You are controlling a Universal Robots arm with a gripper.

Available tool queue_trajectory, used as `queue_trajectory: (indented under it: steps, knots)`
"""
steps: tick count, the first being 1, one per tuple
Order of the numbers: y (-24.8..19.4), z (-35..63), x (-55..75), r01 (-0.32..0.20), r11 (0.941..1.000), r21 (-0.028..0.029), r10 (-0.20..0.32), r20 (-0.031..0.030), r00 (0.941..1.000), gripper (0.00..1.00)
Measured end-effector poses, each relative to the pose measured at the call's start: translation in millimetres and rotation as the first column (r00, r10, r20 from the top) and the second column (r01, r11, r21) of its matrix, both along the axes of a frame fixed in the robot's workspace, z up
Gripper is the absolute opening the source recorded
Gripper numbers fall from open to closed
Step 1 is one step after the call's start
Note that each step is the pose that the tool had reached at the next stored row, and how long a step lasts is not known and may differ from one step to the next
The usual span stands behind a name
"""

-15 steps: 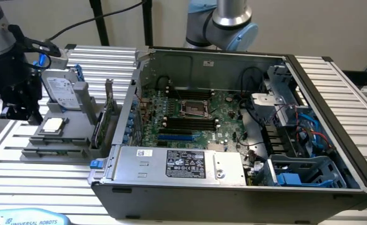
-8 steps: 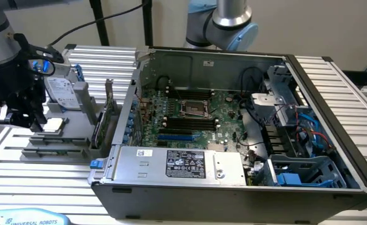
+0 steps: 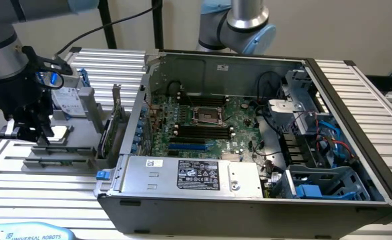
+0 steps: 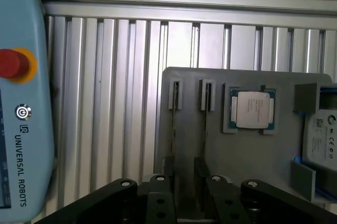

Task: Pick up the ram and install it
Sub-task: 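Pick up the ram and move it above insertion slot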

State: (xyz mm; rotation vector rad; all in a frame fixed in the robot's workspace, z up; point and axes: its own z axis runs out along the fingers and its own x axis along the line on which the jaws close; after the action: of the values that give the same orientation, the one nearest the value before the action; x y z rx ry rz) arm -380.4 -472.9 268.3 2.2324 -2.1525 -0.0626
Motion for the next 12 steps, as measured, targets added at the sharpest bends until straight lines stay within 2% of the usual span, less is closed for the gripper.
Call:
queue_trajectory:
  steps: [5, 12]
  knots:
    - [-1.2, -9.1, 0.6, 0.000, 1.0000, 0.0000, 0.000, 0.0000, 1.0000, 0.31]
    - [-8.0, -21.9, 0.9, 0.000, 1.0000, 0.0000, 0.000, 0.0000, 1.0000, 0.31]
